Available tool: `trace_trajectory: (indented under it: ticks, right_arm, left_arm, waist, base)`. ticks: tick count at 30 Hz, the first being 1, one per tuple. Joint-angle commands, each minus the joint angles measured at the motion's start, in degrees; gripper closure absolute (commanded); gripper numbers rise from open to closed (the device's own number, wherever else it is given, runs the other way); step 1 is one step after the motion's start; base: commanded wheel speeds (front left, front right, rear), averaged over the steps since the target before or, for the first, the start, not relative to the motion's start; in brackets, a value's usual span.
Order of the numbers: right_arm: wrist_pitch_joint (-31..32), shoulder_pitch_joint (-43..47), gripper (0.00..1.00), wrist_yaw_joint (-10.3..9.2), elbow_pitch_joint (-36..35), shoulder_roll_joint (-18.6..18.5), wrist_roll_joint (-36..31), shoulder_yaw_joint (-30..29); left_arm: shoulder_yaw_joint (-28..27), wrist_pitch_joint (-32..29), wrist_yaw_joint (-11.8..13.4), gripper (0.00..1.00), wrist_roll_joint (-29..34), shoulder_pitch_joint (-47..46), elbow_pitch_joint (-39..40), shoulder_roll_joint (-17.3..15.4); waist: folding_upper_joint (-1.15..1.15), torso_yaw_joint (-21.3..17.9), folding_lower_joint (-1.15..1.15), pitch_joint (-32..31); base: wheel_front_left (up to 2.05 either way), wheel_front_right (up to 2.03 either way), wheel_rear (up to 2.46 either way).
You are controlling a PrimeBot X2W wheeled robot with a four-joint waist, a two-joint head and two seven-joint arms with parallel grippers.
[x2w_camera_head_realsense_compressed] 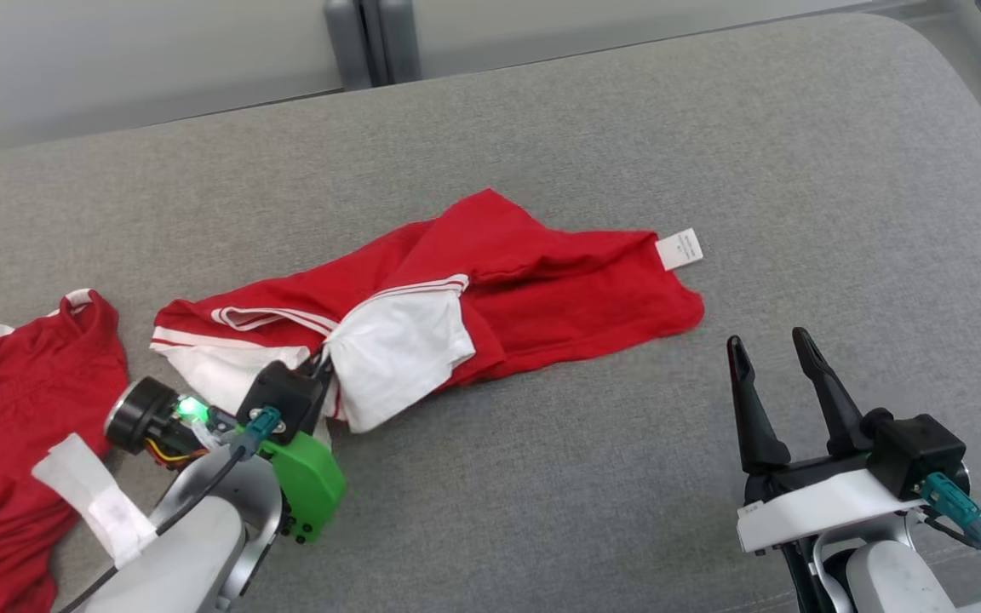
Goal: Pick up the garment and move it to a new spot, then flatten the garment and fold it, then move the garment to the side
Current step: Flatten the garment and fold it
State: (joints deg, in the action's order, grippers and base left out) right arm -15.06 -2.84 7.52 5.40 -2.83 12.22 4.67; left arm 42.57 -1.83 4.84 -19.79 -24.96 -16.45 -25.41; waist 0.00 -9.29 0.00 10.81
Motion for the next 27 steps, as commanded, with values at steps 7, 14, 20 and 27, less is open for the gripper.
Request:
trace_trajectory:
  ticks: [7, 14, 20, 27]
  right_arm:
    - [-0.2, 1.1, 0.0, -0.06, 0.4, -0.1, -0.9, 0.4]
    - [-0.2, 2.4, 0.0, -0.06, 0.2, -0.1, -1.6, -0.5]
    - [-0.2, 1.7, 0.0, -0.06, 0.4, -0.1, -1.4, -0.4]
    - [-0.2, 0.4, 0.0, -0.06, 0.6, -0.1, -1.6, 0.6]
  left_arm:
    - [-1.4, 3.8, 4.1, 0.0, 0.0, 2.4, -2.0, 1.2]
    - [-3.7, 7.0, 9.9, 0.0, -3.5, 9.1, 0.3, 5.1]
    - [-4.7, 8.0, 10.6, 0.0, -8.4, 15.8, 4.8, 7.5]
    - [-3.9, 8.7, 7.7, 0.0, -10.4, 12.7, 2.3, 10.5]
  waist:
    - [0.0, 2.0, 0.0, -1.7]
    - [0.0, 3.8, 0.0, -2.3]
    - [0.0, 5.4, 0.0, -2.4]
    - [0.0, 5.7, 0.0, -2.0]
  base:
    - [0.0, 0.0, 0.0]
    - [0.0, 0.0, 0.0]
    - [0.0, 0.0, 0.0]
    - [0.0, 0.0, 0.0]
